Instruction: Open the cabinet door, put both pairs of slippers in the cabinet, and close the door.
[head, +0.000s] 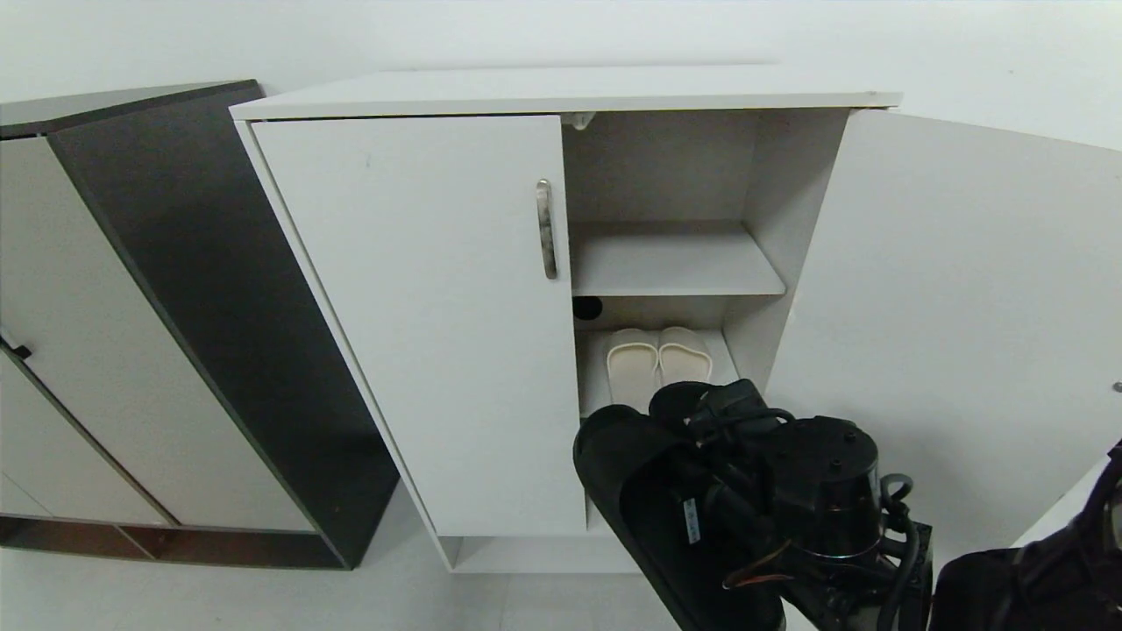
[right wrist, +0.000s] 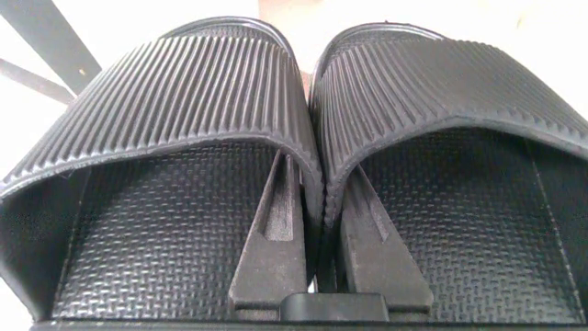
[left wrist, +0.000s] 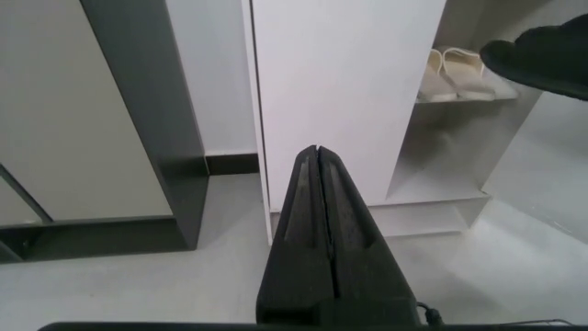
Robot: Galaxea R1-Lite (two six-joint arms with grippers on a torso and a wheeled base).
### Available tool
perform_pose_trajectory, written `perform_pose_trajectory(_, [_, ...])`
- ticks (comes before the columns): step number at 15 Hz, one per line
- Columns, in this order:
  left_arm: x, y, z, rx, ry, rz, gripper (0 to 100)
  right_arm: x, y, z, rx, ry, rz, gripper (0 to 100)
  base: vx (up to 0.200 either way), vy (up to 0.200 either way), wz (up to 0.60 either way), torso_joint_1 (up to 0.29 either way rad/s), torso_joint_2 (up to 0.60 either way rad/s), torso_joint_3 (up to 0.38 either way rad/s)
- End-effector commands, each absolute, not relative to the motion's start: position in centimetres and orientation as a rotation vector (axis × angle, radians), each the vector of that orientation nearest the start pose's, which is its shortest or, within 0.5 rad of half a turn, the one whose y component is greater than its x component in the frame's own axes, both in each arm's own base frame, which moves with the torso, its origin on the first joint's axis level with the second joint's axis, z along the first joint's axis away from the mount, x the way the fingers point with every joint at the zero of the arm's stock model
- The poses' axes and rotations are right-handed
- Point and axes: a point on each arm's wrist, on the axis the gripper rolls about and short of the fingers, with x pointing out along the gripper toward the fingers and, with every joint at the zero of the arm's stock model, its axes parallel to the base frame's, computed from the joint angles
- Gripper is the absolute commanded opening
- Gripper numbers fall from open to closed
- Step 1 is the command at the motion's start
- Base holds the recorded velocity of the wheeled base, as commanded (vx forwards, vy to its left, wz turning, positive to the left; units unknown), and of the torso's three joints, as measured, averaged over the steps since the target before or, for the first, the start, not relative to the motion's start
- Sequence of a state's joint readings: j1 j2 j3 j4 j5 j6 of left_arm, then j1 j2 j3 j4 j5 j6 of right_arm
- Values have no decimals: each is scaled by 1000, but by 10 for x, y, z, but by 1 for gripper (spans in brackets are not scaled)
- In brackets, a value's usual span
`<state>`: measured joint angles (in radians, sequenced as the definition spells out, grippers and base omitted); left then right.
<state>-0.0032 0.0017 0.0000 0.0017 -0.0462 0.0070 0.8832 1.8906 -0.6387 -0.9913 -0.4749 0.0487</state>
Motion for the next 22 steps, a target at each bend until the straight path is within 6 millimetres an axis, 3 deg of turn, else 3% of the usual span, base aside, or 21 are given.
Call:
perform_pose_trajectory(1, [-23, -1, 75, 8, 3, -49, 0, 216, 248, 114, -136, 205, 370, 0, 0, 0, 0, 2, 90, 85])
perform_pose_trajectory(4, [-23, -1, 75, 8, 3, -49, 0, 226, 258, 124, -137, 223, 248, 0, 0, 0, 0, -1, 19, 14])
perform_pose_trajectory(8, [-23, -1, 75, 8, 3, -49, 0, 236, 279, 158, -5, 347, 46, 0, 0, 0, 0, 0, 0, 0])
perform_pose_trajectory(13, [-23, -1, 75, 8, 3, -49, 0, 245, 283, 196, 38, 278, -3, 0, 0, 0, 0, 0, 0, 0])
perform_pose_trajectory(18, [-23, -1, 75, 8, 3, -49, 0, 257, 281, 214, 37, 187, -4, 0, 0, 0, 0, 0, 0, 0])
perform_pose_trajectory(22, [-23, -1, 75, 8, 3, -49, 0, 263, 279, 216, 24, 161, -12, 0, 0, 0, 0, 0, 0, 0])
